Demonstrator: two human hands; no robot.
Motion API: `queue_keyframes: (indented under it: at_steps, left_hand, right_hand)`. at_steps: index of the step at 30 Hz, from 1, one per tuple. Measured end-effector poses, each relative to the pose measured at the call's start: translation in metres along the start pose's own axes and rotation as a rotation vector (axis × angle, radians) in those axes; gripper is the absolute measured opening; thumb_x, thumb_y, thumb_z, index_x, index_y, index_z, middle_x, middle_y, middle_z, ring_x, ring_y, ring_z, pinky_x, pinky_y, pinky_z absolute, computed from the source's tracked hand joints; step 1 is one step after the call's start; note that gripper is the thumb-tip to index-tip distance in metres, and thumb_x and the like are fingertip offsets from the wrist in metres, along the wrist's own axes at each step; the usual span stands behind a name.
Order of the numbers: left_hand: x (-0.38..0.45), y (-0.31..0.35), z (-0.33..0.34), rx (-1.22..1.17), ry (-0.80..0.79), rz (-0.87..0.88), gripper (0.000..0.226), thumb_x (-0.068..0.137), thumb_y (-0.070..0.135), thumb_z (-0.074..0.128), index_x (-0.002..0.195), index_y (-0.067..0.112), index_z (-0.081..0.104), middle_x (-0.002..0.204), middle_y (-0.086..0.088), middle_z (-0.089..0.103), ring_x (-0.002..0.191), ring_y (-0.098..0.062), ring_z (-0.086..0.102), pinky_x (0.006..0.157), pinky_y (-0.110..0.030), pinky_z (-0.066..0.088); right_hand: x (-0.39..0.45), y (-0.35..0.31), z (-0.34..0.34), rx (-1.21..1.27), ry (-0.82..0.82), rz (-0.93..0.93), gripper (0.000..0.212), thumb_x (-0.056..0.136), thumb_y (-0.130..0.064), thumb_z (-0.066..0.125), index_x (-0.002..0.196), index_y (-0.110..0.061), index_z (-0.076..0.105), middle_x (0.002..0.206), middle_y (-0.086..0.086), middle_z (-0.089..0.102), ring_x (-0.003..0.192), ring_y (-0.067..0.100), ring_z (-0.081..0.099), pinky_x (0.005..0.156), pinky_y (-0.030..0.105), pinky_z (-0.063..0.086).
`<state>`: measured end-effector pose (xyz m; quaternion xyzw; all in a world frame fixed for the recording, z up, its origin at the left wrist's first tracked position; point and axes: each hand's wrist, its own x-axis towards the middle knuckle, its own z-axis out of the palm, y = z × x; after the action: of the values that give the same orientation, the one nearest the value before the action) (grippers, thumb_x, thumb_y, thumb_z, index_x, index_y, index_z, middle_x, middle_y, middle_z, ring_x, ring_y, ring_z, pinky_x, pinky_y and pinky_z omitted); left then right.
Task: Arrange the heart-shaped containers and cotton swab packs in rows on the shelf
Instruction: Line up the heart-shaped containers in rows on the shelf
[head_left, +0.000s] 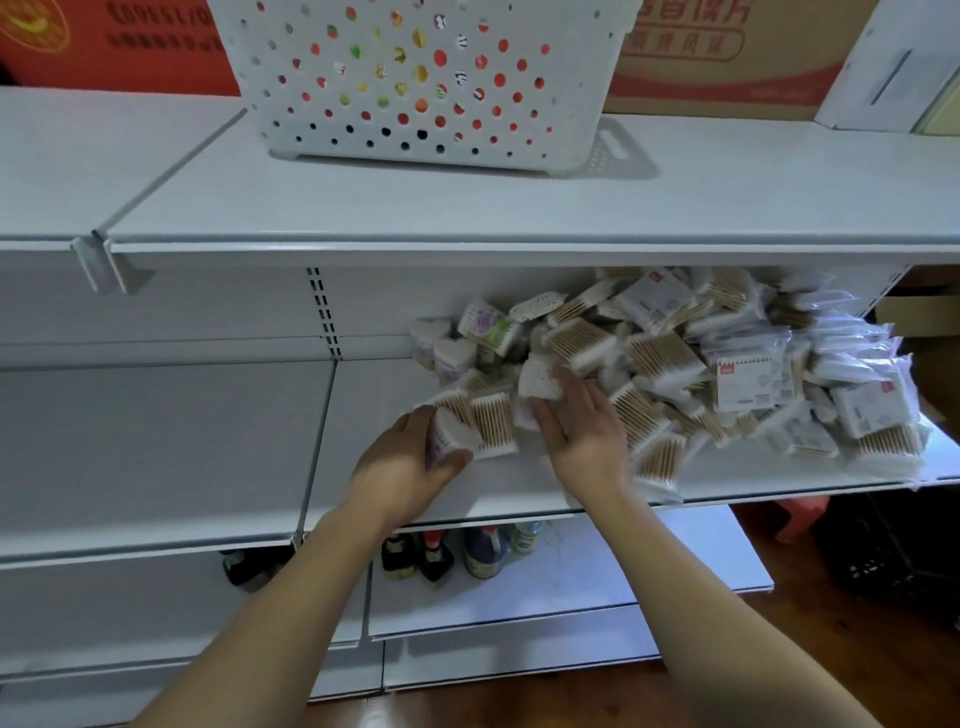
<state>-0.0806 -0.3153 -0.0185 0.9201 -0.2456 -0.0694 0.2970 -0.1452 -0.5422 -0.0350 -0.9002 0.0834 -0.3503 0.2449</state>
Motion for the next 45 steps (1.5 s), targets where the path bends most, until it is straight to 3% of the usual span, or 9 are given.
queue_keyframes:
  at_steps: [5,7,12,15,23,29,39,42,45]
  left_hand:
    - [0.002,0.007,-0.003,-0.170,0.059,-0.051,0.057,0.087,0.052,0.068,0.132,0.024,0.047,0.119,0.001,0.059,0.101,-0.018,0.061,0.080,-0.030,0.049]
    - [-0.002,0.013,-0.009,-0.266,0.099,-0.065,0.062,0.086,0.051,0.070,0.137,0.027,0.043,0.106,0.004,0.058,0.090,-0.012,0.059,0.071,-0.022,0.044]
    - [-0.017,0.027,-0.027,-0.593,0.179,-0.083,0.049,0.092,0.030,0.070,0.131,0.030,0.041,0.092,0.015,0.059,0.075,0.012,0.062,0.062,-0.009,0.050]
    - [-0.027,0.022,-0.038,-0.719,0.229,-0.106,0.044,0.094,0.019,0.067,0.130,0.023,0.041,0.086,0.009,0.060,0.067,0.013,0.060,0.058,-0.008,0.047]
    - [-0.076,-0.037,-0.090,-0.933,0.211,-0.150,0.036,0.102,0.026,0.054,0.134,0.033,0.039,0.113,0.002,0.064,0.101,-0.014,0.067,0.067,-0.016,0.054]
    - [-0.124,-0.114,-0.148,-1.019,0.258,-0.224,0.031,0.104,0.036,0.044,0.135,0.045,0.047,0.109,0.006,0.069,0.102,-0.015,0.069,0.094,-0.045,0.056]
    - [-0.211,-0.260,-0.250,-0.927,0.382,-0.268,0.030,0.083,0.057,0.063,0.113,0.059,0.058,0.120,-0.001,0.063,0.108,-0.021,0.066,0.094,-0.054,0.055]
    - [-0.216,-0.302,-0.274,-0.887,0.445,-0.287,0.039,0.074,0.073,0.060,0.110,0.059,0.058,0.117,-0.001,0.063,0.108,-0.021,0.065,0.093,-0.056,0.055]
    - [-0.214,-0.340,-0.295,-0.857,0.490,-0.297,0.050,0.077,0.078,0.059,0.122,0.056,0.054,0.118,0.002,0.064,0.109,-0.016,0.065,0.096,-0.053,0.054]
  right_hand:
    - [0.013,-0.025,-0.019,0.437,-0.053,0.345,0.043,0.100,-0.049,0.046,0.138,-0.029,0.046,0.112,-0.008,0.058,0.102,0.008,0.062,0.090,0.038,0.053]
    - [0.016,-0.035,-0.024,0.612,-0.133,0.441,0.035,0.100,-0.044,0.050,0.135,-0.038,0.048,0.113,-0.009,0.061,0.101,0.015,0.065,0.090,0.041,0.056]
    - [0.017,-0.067,-0.019,0.811,-0.278,0.434,0.024,0.096,-0.022,0.064,0.117,-0.030,0.056,0.090,-0.013,0.071,0.077,-0.001,0.068,0.075,0.025,0.055]
    - [0.010,-0.087,-0.005,0.842,-0.313,0.422,0.022,0.094,-0.009,0.065,0.109,-0.024,0.059,0.092,-0.009,0.073,0.090,0.008,0.069,0.087,0.031,0.055]
    - [-0.014,-0.165,0.032,0.834,-0.452,0.285,0.059,0.083,-0.009,0.078,0.129,-0.033,0.050,0.119,-0.006,0.068,0.107,0.006,0.067,0.090,0.023,0.053]
    - [-0.048,-0.264,0.083,0.983,-0.519,0.382,0.052,0.098,-0.008,0.058,0.134,-0.044,0.048,0.140,-0.006,0.055,0.118,0.012,0.062,0.096,0.041,0.055]
    - [-0.086,-0.415,0.174,1.034,-0.335,0.600,0.028,0.095,-0.017,0.066,0.121,-0.017,0.058,0.114,0.004,0.069,0.096,0.018,0.071,0.076,0.034,0.060]
    - [-0.085,-0.452,0.209,0.881,-0.319,0.507,0.038,0.093,-0.033,0.068,0.129,-0.028,0.054,0.113,-0.006,0.064,0.095,0.013,0.069,0.078,0.037,0.061]
    - [-0.071,-0.479,0.247,0.614,-0.315,0.310,0.033,0.087,-0.043,0.071,0.112,-0.027,0.056,0.104,-0.009,0.065,0.093,0.012,0.064,0.080,0.031,0.053]
